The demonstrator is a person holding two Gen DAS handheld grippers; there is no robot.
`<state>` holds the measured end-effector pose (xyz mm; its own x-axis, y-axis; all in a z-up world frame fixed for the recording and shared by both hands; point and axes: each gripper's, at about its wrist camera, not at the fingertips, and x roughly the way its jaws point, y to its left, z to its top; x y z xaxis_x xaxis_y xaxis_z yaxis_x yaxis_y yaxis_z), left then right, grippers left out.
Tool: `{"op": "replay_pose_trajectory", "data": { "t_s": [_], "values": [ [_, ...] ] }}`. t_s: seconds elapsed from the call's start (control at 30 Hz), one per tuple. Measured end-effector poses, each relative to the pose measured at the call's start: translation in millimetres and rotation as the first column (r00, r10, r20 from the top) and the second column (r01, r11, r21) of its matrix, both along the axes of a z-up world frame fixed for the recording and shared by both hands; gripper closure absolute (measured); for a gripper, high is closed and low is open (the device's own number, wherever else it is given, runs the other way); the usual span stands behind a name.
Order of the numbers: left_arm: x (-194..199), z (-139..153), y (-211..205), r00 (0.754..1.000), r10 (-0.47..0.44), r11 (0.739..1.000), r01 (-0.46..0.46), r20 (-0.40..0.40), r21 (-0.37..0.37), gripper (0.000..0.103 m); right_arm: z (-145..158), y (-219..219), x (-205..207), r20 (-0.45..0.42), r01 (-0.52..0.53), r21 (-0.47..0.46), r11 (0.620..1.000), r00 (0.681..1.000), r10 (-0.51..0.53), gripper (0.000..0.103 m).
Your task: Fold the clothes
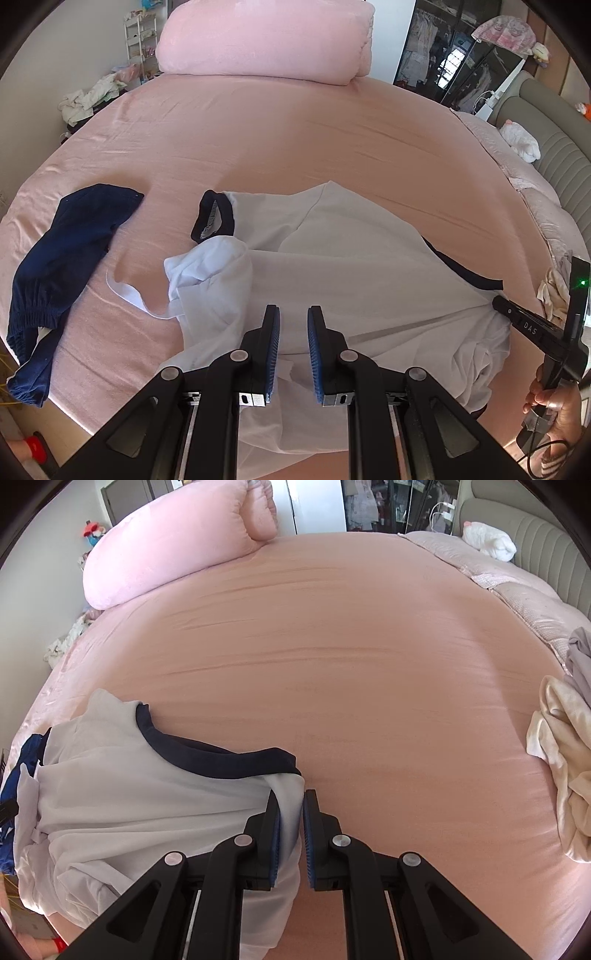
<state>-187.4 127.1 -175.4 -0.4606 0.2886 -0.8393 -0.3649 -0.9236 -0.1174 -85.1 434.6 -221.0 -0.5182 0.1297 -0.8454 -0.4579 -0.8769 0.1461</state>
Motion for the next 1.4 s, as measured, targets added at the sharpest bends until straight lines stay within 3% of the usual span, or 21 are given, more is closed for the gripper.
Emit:
{"op": "replay_pose_trajectory", "data": {
  "t_s": [0.2, 0.5, 0.63, 0.67, 0.7, 0.77, 0.83, 0.87, 1.03, 1.4],
  "values": [
    [5, 4, 23, 0.999, -0.05, 0.998, 0.049, -0.008, -0.043, 0.09, 0, 8, 0, -0.001, 0.016, 0.005, 1.0, 1.0, -0.016, 0.095],
    [14, 12, 48, 0.991, -0.13, 0.991, 0.13, 0.005, 0.002, 0.089, 6, 38, 21, -0.012, 0.139, 0.0, 0.99, 0.99, -0.139, 0.099],
    [13, 3, 63, 0.981, -0.154, 0.986, 0.145, 0.114, 0.082, 0.086, 8, 45, 26, -0.018, 0.163, -0.014, 0.986, 0.986, -0.164, 0.099],
    [11, -1, 66, 0.974, -0.161, 0.982, 0.144, 0.156, 0.12, 0.078, 7, 43, 25, -0.02, 0.154, -0.024, 0.988, 0.988, -0.155, 0.098],
    [10, -6, 68, 0.965, -0.168, 0.978, 0.138, 0.2, 0.155, 0.06, 7, 42, 23, -0.022, 0.145, -0.033, 0.989, 0.989, -0.146, 0.097],
    [9, -14, 72, 0.944, -0.178, 0.969, 0.118, 0.278, 0.217, 0.035, 6, 39, 20, -0.026, 0.126, -0.052, 0.991, 0.991, -0.128, 0.086],
    [11, -18, 73, 0.934, -0.182, 0.96, 0.101, 0.307, 0.262, 0.034, 6, 36, 18, -0.031, 0.107, -0.071, 0.992, 0.994, -0.109, 0.035],
    [12, -19, 74, 0.931, -0.182, 0.958, 0.096, 0.318, 0.269, 0.033, 6, 34, 16, -0.033, 0.098, -0.081, 0.992, 0.994, -0.1, 0.027],
    [17, -22, 76, 0.922, -0.159, 0.965, 0.071, 0.352, 0.252, 0.028, 4, 26, 9, -0.046, 0.049, -0.127, 0.991, 0.997, -0.056, 0.025],
    [19, -24, 60, 0.895, -0.161, 0.942, 0.014, 0.416, 0.334, 0.026, -4, -3, 13, -0.059, -0.033, -0.257, 0.966, 0.998, 0.018, 0.025]
  ]
}}
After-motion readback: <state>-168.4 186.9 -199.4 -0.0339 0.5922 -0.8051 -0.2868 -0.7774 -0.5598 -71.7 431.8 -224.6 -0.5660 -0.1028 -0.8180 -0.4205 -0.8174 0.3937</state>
